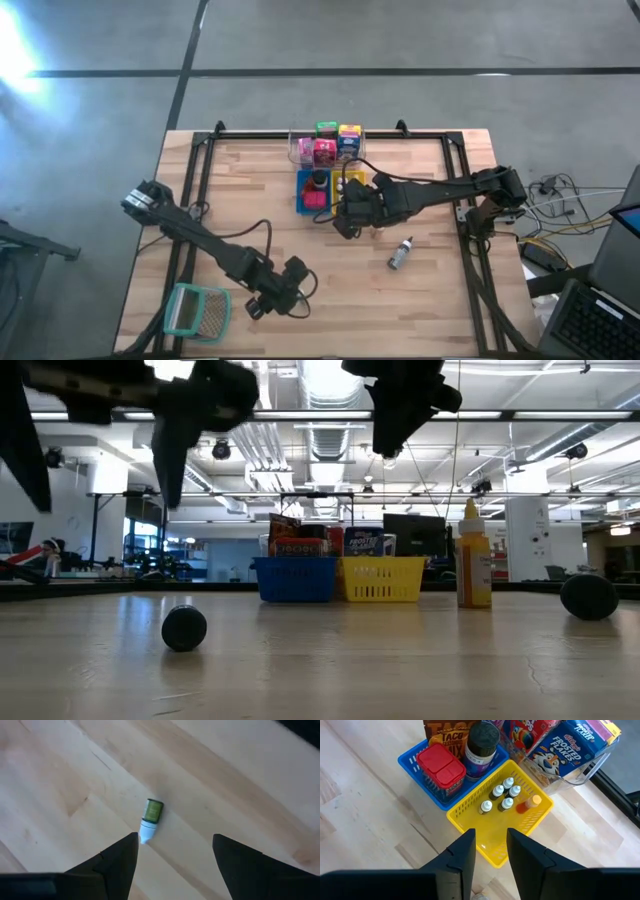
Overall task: Pick & Place Kitchen Items
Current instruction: Put the small green food coloring bottle into the yellow bin
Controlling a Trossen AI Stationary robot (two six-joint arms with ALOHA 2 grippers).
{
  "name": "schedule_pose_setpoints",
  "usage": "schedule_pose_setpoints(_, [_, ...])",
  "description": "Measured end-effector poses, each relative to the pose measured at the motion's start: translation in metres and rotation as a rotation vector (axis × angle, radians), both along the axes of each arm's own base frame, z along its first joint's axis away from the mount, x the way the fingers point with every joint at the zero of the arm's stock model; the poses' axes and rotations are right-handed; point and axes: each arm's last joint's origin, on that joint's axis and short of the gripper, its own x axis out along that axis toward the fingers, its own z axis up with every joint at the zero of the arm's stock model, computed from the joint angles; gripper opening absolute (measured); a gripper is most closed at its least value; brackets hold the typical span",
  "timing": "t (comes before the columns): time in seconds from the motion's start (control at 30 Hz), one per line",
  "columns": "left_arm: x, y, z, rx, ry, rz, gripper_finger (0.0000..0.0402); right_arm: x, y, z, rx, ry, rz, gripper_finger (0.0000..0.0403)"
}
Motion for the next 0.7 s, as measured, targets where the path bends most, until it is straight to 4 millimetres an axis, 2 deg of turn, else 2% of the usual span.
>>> schedule_pose_setpoints(0.23, [-0.010,0.005,-0.028,0.023,0.029,-0.012,0.0261,0.000,0.000,0.000,0.009,0.001,0.003,0.0131])
schedule_pose_setpoints(0.53, [-0.011,0.007,-0.038,0.029,-0.030,-0.069,0.0261,0.000,0.003,0.000,0.016,-0.009,-0.005,0.0146])
schedule_pose_setpoints(0.7, [-0.008,0.009,-0.045,0.027,-0.083,-0.098,0.0261,-0.001,0.007,0.000,0.017,-0.008,0.008,0.0139])
